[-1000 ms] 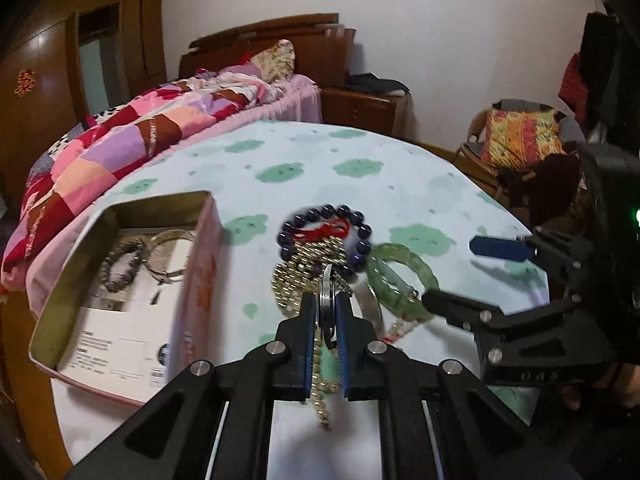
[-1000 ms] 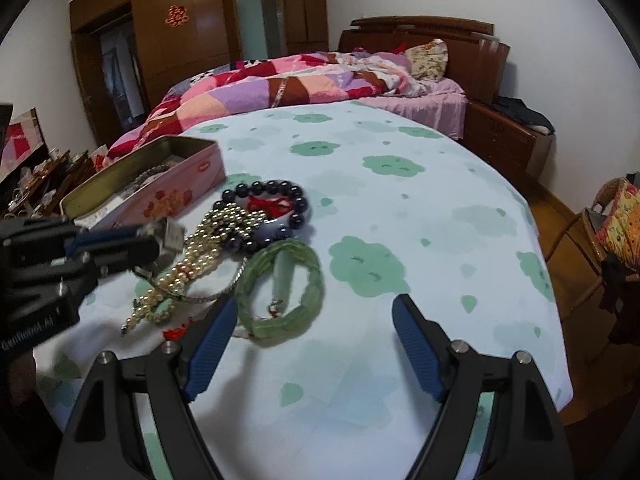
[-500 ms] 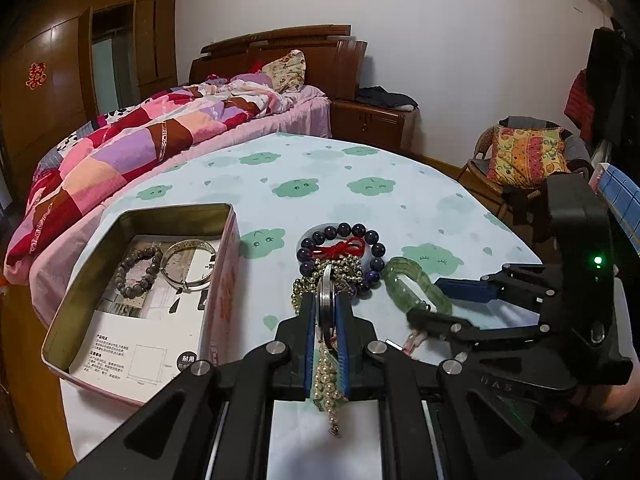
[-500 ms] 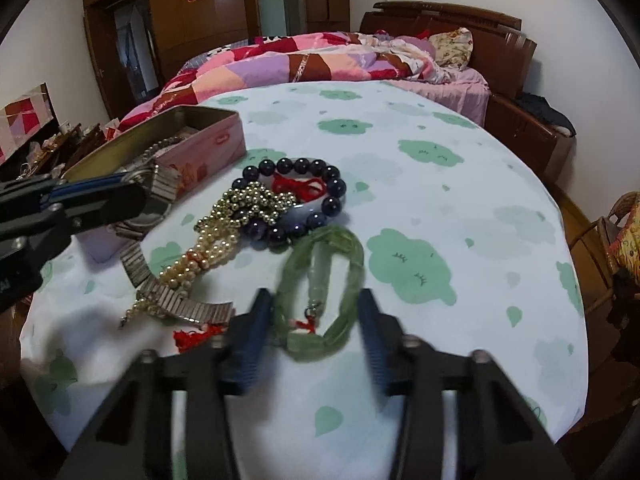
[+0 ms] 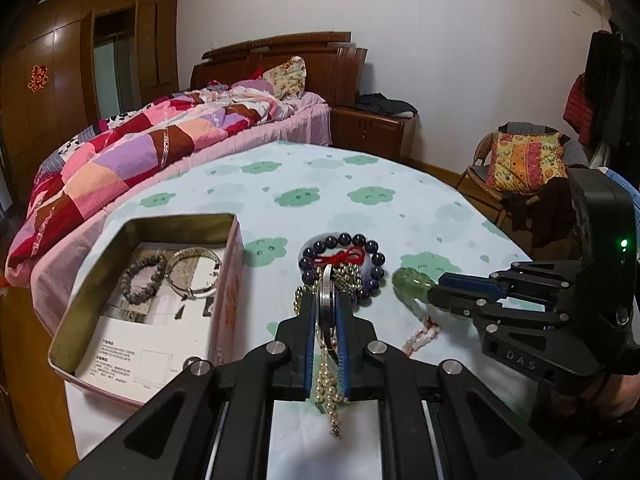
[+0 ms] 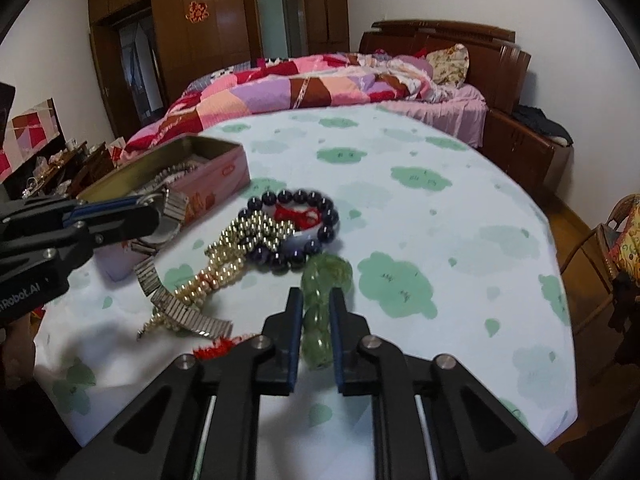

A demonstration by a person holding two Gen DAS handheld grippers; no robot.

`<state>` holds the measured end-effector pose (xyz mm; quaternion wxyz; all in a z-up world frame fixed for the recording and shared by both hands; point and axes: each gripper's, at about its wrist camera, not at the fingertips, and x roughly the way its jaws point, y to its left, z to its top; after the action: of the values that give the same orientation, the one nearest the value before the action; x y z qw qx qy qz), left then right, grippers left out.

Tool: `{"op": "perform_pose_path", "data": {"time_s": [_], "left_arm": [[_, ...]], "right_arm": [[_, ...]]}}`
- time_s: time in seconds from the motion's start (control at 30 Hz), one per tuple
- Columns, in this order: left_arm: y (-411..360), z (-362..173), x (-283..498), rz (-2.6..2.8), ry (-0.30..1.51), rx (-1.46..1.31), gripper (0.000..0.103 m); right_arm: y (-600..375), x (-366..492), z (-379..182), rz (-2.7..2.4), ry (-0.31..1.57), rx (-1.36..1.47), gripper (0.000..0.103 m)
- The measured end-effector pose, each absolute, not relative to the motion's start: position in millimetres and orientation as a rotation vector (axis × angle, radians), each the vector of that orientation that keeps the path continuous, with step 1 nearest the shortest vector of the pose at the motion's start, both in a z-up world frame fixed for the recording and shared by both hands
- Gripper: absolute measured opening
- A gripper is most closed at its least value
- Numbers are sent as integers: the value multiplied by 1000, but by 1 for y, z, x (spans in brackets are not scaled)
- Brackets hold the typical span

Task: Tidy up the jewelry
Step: 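Grasp the green jade bangle with the right tool while the left tool holds the watch, then lift and carry the watch and jade bangle over the tin box with both tools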

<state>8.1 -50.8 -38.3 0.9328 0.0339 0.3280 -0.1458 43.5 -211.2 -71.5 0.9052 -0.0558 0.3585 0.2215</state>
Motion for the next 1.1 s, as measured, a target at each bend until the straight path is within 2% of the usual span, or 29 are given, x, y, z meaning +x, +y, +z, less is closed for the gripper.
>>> {"op": "perform_pose_path", "data": {"time_s": [0.07,0.33,0.4,0.43,0.47,0.53,0.6,0.67,0.77,0.9,0.93,0.97,1.1], "left_arm": [[-50,-33,6,-295,653,74,9],[-47,-28,7,-298,653,66,9],[-46,-28,8,-297,657,67,9],[-47,-30,8,-297,658,67,9],[-47,-31,8,-298,662,68,9],[-47,-33,8,-300,672,72,9],[-48,-36,8,-303,679,72,9],[-49,-38,8,-305,684,74,9],[-49,-38,8,-306,687,72,9],[-48,-39,8,-306,690,69,9],[-48,-39,8,-306,688,67,9],[-48,-39,9,-306,686,65,9],[-44,-33,7,-300,664,55,9]], "right_arm": [[-213,42,-65,458,721,-107,8],[-211,47,-66,486,747,-99,10],[-209,48,-69,474,751,-105,32],[-208,48,-71,470,755,-113,58],[-207,47,-72,470,755,-117,64],[-206,46,-73,471,757,-125,63],[-204,45,-74,468,758,-140,59],[-202,44,-75,471,754,-162,44],[-197,42,-78,487,756,-194,31],[-193,44,-89,493,800,-227,25],[-194,45,-92,490,808,-235,16],[-194,44,-92,492,807,-233,11],[-198,40,-84,489,774,-219,10]]}}
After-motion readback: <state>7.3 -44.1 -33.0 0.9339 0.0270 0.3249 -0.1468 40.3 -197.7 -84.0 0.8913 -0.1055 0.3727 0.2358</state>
